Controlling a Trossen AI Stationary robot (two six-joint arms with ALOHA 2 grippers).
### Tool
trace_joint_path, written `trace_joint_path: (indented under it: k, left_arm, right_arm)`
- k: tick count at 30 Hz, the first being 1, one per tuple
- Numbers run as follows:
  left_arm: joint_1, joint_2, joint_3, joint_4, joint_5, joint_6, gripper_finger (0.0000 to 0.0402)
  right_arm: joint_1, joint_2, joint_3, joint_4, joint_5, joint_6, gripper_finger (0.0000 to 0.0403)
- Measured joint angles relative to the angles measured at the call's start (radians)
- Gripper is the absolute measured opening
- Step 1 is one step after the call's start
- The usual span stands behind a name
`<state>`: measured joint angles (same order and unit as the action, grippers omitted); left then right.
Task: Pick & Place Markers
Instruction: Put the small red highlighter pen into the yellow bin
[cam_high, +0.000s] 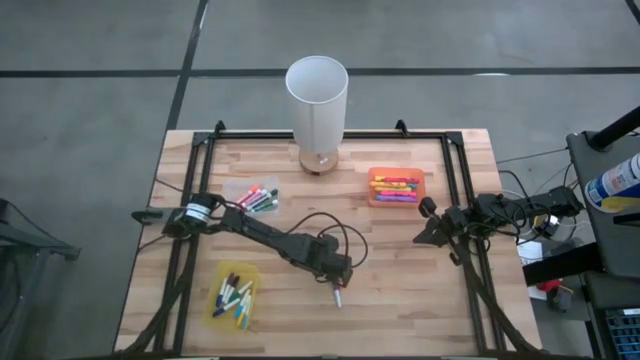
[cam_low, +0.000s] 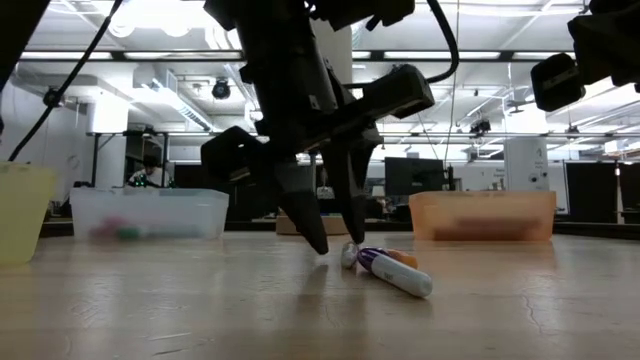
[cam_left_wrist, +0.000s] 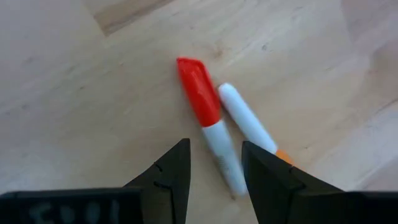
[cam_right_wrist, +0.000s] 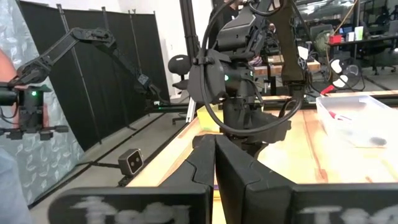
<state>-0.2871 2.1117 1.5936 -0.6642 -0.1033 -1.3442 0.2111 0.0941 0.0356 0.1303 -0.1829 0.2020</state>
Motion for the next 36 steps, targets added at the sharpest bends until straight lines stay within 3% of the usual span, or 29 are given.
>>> trace_joint_path:
  k: [10,16,27,36]
  left_arm:
    - [0.003,0.043,0.009,-0.008,0.03,0.018,0.0135]
    - [-0.002,0.043,0.01,-0.044,0.033,0.128,0.013]
    - [0.002,0.029,0.007,-0.08,0.081,0.225,0.0017]
    - [-0.007,-0.05,0.0,-0.26,0.091,0.236,0.0018]
  right_arm:
    - [0.0,0.0,0.0,0.0,0.0,0.0,0.0009]
    - [0.0,0.0,0.0,0.0,0.0,0.0,0.0009]
    - [0.0,0.0,0.0,0.0,0.0,0.0,0.0009]
    - [0.0,0.0,0.0,0.0,0.0,0.0,0.0009]
